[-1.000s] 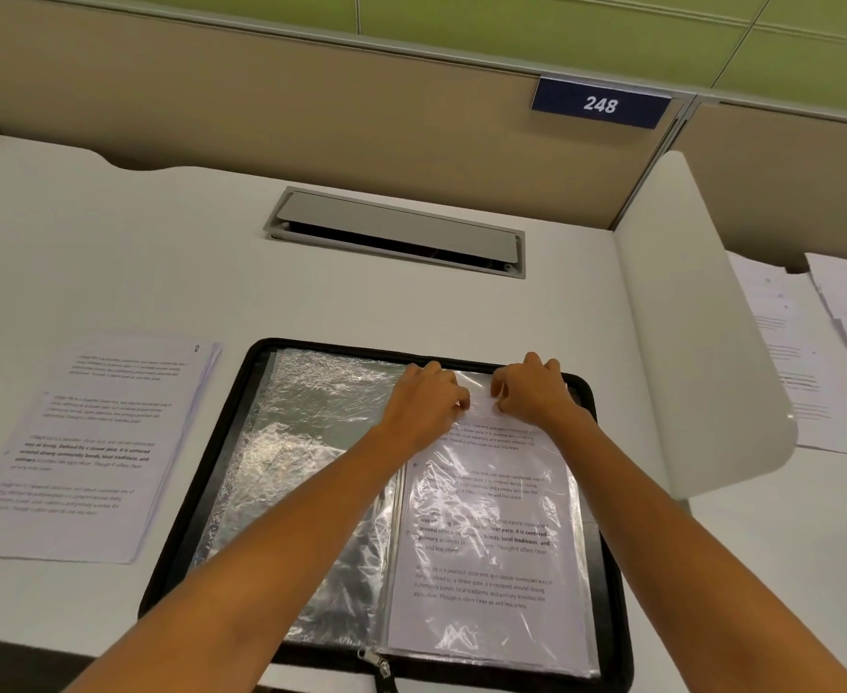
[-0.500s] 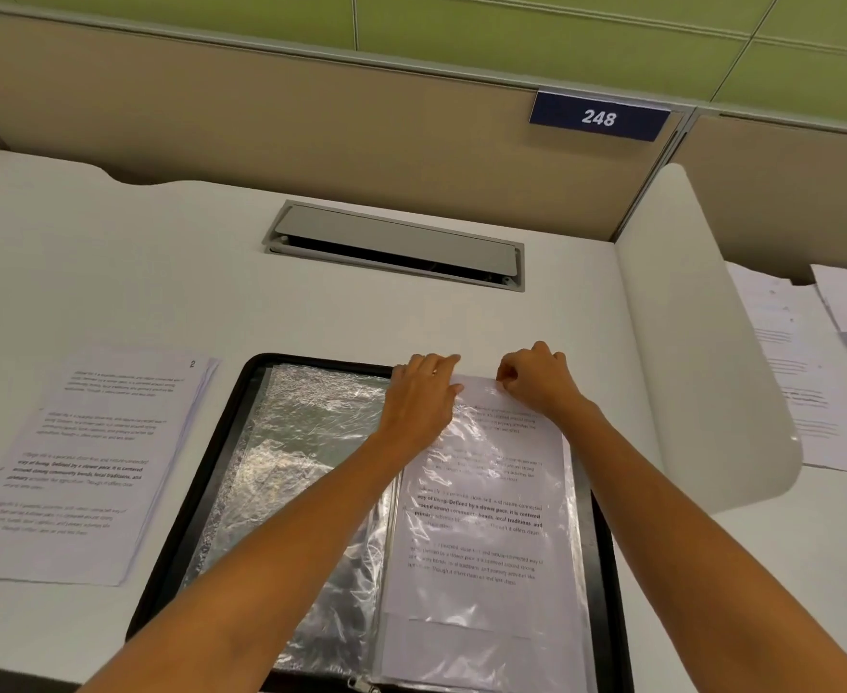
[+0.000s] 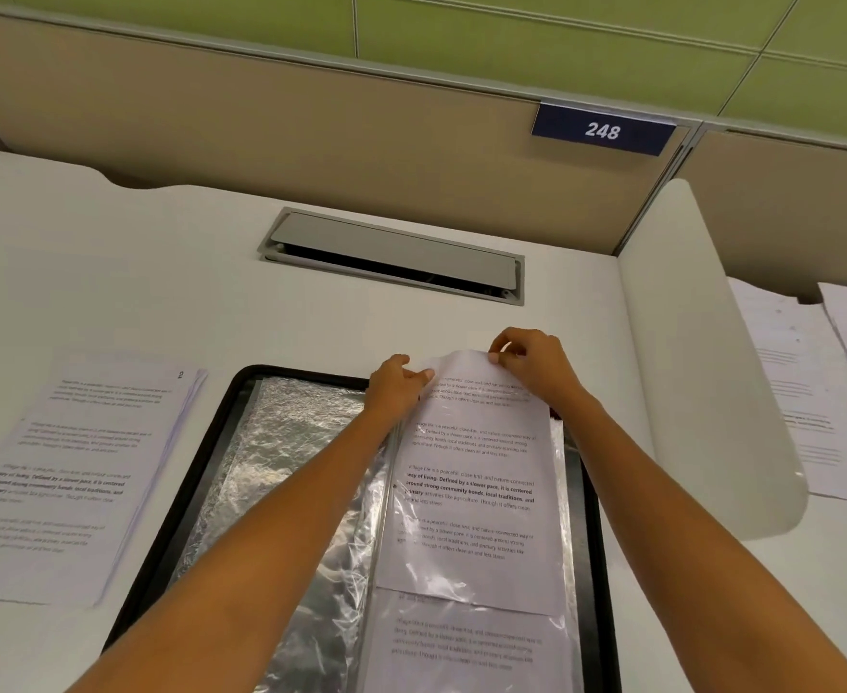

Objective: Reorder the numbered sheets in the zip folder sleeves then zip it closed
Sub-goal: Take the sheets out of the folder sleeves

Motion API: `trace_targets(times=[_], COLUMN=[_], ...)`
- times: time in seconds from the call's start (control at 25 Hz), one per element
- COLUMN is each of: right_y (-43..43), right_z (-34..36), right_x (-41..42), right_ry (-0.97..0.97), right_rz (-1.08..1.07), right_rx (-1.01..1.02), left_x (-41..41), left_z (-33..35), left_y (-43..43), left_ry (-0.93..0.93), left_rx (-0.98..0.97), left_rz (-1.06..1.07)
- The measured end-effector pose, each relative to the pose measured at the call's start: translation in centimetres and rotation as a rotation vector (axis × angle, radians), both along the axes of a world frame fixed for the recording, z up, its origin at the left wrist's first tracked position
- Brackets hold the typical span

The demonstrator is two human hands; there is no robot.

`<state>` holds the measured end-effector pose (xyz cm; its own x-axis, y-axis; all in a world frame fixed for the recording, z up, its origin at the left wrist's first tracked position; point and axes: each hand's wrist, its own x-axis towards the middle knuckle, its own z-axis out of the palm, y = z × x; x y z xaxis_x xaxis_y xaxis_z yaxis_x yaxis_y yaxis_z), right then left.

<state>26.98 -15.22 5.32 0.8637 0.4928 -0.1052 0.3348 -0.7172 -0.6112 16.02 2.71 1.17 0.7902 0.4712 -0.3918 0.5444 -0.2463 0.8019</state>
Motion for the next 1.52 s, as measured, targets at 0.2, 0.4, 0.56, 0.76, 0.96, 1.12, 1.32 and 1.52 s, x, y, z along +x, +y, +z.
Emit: trace_targets(times=[0.2, 0.4, 0.56, 0.76, 0.96, 1.12, 1.32, 1.52], right_y=[-2.5, -4.8, -5.1, -4.2, -3.1, -2.6, -2.2, -1.9], right_z=[-0.4, -2.3, -2.9, -1.0, 0.6, 0.5, 0.7, 2.2], right_x=[-0.1, -1.4, -1.5, 0.0, 1.7, 1.6, 1.1, 1.6], right_ry=[0.261, 0.528, 0.508, 0.492, 0.525, 0.575, 0.505, 0.437], right_rz=[-0.283, -0.423, -0.453, -0.497, -0.49, -0.438, -0.434, -0.448], right_rx=[0.3, 0.243, 0.307, 0.465, 0.609, 0.557, 0.591, 0.769], left_x=[1.1, 1.8, 2.6, 2.7, 2.9, 4.1, 5.4, 5.8], left_z=[-0.4, -0.5, 0.0, -0.6, -0.4, 1.3, 3.3, 3.6], left_y=[0.6, 0.8, 1.0, 1.7, 2.1, 2.6, 3.4, 3.6], left_ry=[-0.01, -0.068, -0.128, -0.014, -0.076, -0.19, -0.366, -0.335], left_rx=[0.025, 0.015, -0.037, -0.223, -0.231, -0.169, -0.167, -0.294], left_rz=[0.055, 0.122, 0.179, 0.072, 0.074, 0.201, 0.239, 0.165])
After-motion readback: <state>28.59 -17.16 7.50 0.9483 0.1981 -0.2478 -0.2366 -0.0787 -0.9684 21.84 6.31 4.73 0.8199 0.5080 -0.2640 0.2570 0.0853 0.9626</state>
